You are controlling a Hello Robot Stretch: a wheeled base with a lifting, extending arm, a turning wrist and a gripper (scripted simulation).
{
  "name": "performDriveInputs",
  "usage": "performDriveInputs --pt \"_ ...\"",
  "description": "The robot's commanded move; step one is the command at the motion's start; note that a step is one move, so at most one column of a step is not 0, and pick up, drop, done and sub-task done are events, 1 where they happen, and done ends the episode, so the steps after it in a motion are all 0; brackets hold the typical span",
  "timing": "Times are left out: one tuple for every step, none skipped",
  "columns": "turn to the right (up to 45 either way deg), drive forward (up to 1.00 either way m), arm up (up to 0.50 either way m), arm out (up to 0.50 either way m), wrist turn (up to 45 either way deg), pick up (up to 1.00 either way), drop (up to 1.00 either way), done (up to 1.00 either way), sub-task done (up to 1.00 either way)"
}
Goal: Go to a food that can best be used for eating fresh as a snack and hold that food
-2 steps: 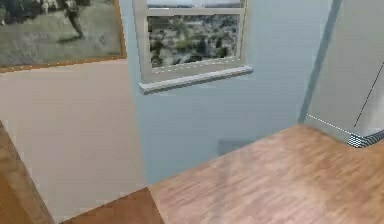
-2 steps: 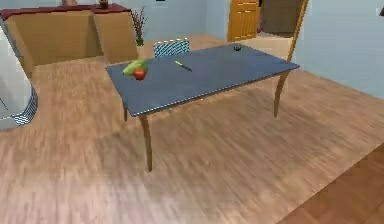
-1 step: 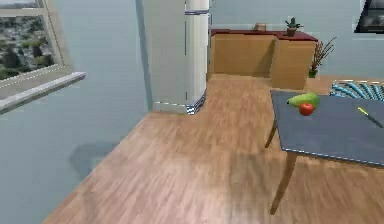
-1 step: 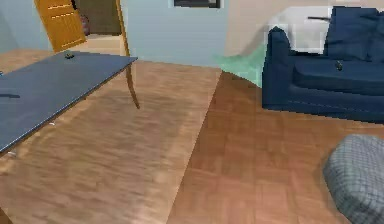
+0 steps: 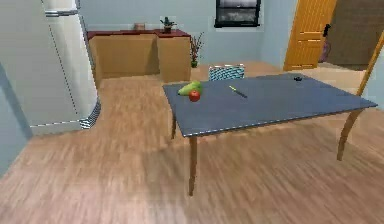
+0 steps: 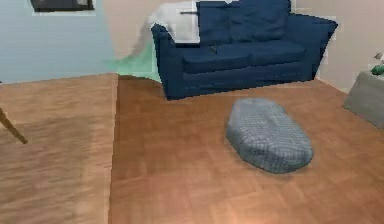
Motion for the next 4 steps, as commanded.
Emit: performDriveInputs --pt "0.0 0.50 0.00 0.00 0.0 0.00 0.00 0.00 0.00" --pt "-45.0 0.00 0.00 0.00 0.0 0.00 0.00 0.00 0.00" --pt "-39.0 0.00 0.00 0.00 0.0 0.00 0.00 0.00 0.00" --pt "-3.0 0.00 0.00 0.00 0.0 0.00 0.00 0.00 0.00"
